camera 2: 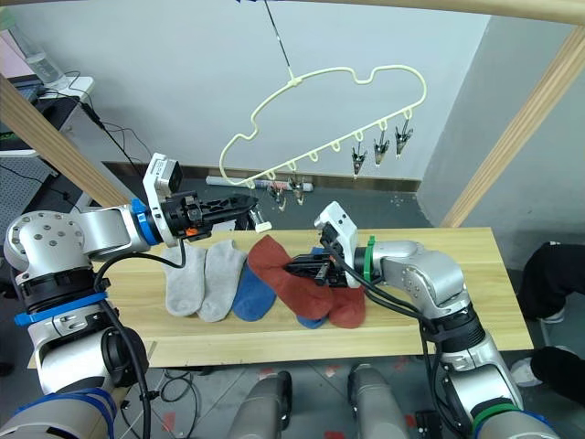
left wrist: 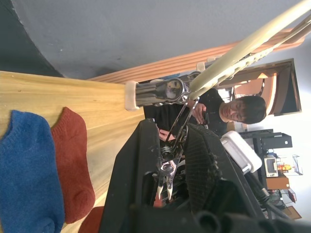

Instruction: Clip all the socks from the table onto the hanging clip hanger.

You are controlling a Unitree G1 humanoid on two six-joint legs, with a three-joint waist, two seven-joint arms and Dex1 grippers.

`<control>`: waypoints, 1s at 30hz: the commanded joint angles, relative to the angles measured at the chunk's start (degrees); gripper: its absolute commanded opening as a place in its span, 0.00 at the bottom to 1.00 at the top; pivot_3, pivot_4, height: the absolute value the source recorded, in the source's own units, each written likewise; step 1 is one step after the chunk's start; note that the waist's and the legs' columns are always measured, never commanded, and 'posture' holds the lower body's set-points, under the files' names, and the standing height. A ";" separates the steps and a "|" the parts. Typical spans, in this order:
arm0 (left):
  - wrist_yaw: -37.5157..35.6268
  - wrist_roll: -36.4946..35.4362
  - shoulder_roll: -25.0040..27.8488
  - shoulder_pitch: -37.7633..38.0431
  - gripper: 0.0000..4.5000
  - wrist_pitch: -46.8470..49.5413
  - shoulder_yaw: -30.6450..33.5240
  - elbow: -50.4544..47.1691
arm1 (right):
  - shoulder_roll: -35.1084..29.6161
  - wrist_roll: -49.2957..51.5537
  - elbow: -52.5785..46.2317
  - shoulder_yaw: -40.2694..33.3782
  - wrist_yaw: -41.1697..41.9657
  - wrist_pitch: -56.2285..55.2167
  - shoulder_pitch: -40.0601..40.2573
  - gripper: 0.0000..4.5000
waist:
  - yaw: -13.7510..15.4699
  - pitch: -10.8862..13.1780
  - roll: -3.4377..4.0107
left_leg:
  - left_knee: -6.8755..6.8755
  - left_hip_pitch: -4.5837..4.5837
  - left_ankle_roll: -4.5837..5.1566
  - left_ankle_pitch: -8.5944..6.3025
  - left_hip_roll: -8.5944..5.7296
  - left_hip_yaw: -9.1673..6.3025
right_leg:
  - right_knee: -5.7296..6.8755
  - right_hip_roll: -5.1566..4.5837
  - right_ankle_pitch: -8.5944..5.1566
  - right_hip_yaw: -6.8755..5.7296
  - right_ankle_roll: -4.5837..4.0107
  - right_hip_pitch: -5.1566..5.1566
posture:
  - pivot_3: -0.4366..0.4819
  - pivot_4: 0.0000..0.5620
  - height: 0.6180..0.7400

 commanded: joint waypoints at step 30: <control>-0.47 -0.86 0.94 1.68 0.15 -0.20 -0.76 -2.24 | -0.07 1.70 -0.91 -1.45 0.08 -0.51 -2.56 0.01 | -0.05 0.00 0.00 | 0.00 0.01 0.00 0.00 0.00 0.01 | 0.01 0.00 0.00 0.01 0.00 0.00 | 0.53 0.51 1.00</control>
